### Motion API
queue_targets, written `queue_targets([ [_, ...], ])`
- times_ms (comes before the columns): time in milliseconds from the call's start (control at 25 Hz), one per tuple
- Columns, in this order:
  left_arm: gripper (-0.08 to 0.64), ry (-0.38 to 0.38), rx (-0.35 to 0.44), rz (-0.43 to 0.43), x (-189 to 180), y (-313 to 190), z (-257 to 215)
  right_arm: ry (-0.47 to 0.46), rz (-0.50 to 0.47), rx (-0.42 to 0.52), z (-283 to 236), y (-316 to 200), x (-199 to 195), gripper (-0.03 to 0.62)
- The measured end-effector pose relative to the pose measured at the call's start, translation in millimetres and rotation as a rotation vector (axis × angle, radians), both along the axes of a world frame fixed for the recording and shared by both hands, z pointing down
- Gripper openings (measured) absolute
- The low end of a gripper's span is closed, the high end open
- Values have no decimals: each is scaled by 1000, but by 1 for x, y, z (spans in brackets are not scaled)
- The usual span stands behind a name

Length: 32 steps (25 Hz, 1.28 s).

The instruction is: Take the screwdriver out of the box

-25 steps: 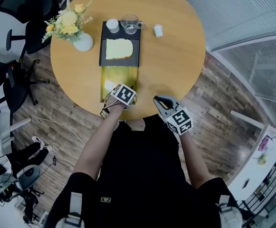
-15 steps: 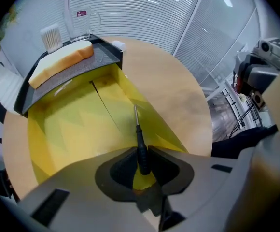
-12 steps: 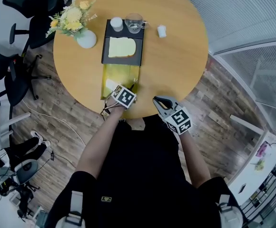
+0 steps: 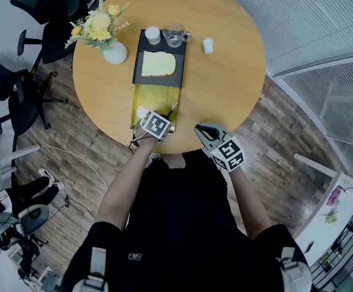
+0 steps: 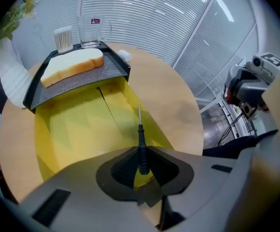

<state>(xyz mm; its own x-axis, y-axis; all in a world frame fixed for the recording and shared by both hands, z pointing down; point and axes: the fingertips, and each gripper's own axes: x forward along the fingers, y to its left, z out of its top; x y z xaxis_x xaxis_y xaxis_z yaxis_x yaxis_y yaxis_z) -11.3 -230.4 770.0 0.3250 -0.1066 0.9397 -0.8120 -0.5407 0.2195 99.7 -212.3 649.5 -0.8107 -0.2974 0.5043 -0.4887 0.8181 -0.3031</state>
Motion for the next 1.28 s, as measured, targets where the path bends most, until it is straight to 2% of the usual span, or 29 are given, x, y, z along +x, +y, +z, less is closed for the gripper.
queue_targets([
  [160, 69, 51, -11, -15, 0, 9, -6, 1, -10, 15, -4, 2, -9, 11],
  [520, 69, 151, 116, -23, -11, 15, -52, 6, -17, 53, -20, 16, -37, 11],
  [720, 69, 237, 208, -30, -18, 21, -82, 26, -24, 72, -30, 28, -51, 11],
  [1120, 69, 390, 331, -73, -49, 47, -130, 81, -17, 112, -45, 57, -87, 11],
  [1280, 69, 421, 391, -69, -61, 57, -147, 102, -3, 141, -52, 64, -98, 11],
])
